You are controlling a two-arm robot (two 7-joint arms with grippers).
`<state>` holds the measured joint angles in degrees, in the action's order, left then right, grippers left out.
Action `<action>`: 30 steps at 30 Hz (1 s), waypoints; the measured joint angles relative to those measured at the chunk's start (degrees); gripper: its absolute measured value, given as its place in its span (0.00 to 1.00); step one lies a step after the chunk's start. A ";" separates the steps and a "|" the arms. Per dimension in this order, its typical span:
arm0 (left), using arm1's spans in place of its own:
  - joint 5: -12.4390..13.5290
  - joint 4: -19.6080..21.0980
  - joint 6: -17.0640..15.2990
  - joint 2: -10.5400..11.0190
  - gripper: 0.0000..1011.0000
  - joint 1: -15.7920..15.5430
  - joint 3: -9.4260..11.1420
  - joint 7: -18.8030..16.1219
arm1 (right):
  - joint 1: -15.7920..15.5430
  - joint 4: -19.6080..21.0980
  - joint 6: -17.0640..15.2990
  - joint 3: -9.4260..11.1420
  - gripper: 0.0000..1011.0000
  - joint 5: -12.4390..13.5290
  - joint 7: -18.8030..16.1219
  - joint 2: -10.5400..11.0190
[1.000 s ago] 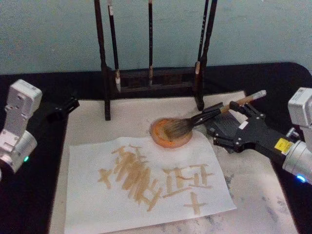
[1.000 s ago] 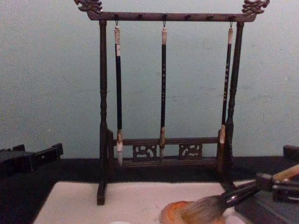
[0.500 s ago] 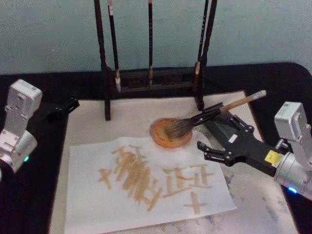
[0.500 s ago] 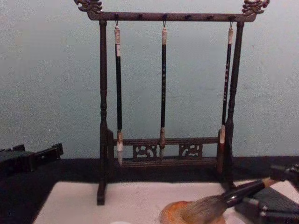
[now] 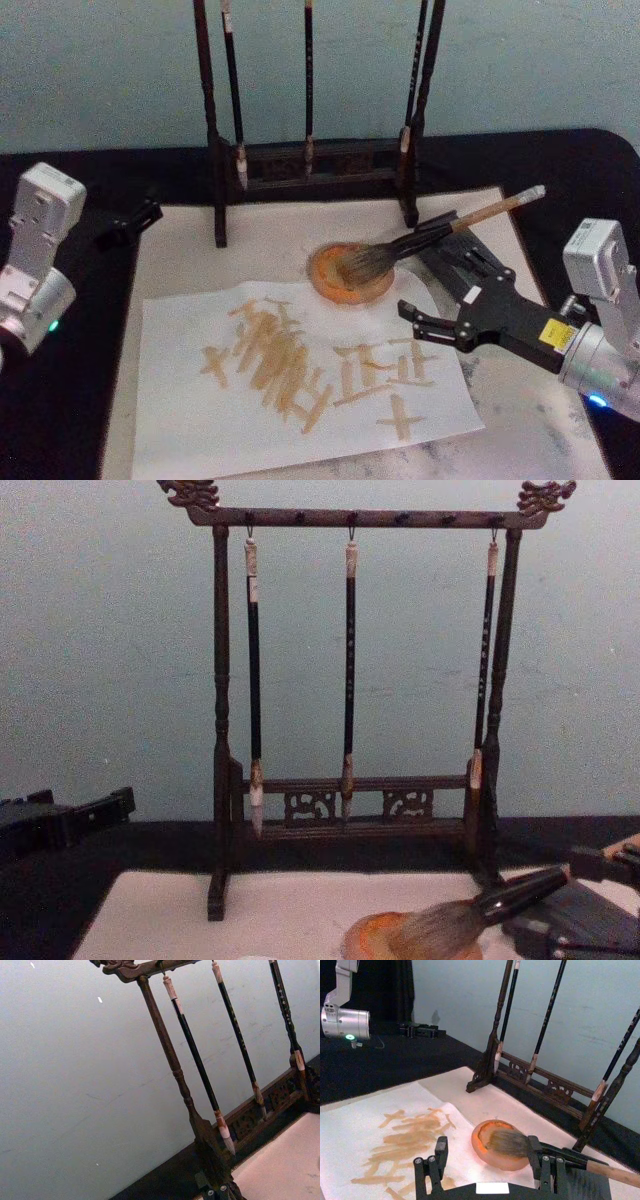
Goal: Pick up the brush from the inkstone, write on the paper, then place the brush back to its original position.
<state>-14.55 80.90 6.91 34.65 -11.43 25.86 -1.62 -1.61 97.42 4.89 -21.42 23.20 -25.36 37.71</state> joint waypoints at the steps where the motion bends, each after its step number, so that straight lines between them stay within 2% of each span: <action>1: 0.00 0.00 0.00 0.00 0.99 0.00 0.00 0.00 | 0.04 -0.02 0.01 -0.02 1.00 0.00 0.01 0.01; 30: 0.00 0.00 0.00 0.00 0.99 0.00 0.00 0.00 | 0.32 -0.19 0.05 -0.17 1.00 0.00 0.18 0.10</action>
<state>-14.55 80.90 6.91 34.65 -11.43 25.86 -1.62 -1.29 97.23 4.93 -21.59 23.20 -25.18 37.81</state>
